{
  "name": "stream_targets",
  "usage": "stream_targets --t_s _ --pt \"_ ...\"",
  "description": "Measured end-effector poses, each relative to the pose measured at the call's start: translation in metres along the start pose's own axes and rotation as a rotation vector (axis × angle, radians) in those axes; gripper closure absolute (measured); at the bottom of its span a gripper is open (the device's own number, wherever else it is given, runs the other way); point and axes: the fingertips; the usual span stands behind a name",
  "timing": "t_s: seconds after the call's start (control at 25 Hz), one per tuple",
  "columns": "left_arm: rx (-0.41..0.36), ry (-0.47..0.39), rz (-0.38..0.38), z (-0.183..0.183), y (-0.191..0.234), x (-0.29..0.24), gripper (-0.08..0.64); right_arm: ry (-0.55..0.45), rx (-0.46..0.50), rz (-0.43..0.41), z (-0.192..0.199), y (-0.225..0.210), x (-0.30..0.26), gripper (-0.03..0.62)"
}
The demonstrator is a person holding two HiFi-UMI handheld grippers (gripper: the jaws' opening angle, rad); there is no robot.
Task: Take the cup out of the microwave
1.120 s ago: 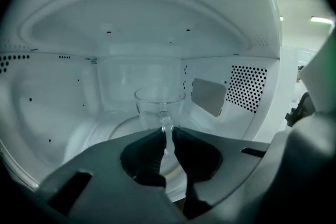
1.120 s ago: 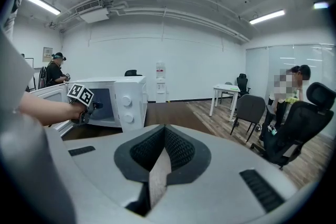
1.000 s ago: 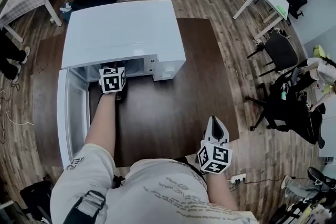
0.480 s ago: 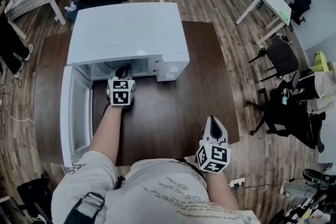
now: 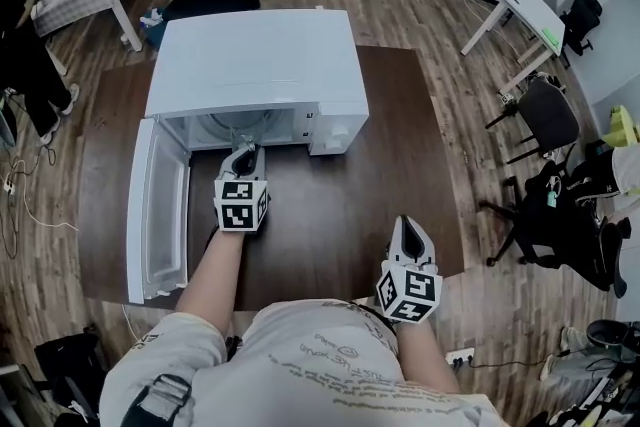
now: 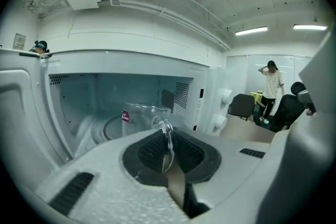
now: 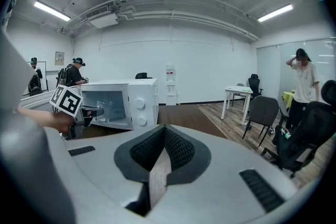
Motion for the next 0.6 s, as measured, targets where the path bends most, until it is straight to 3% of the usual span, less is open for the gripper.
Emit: stream_targets --t_s 0.6 --pt "-0.05 -0.092 0.091 -0.021 -0.038 0.122 0.532 -0.113 -0.033 -0.239 -0.028 0.08 -0.017 0.578"
Point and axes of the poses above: the fingertips, and each gripper's own axes: x backward along the fingers, y to its left, z out of its underside, and after that the axes turned 6 degrees about -z, right-handed
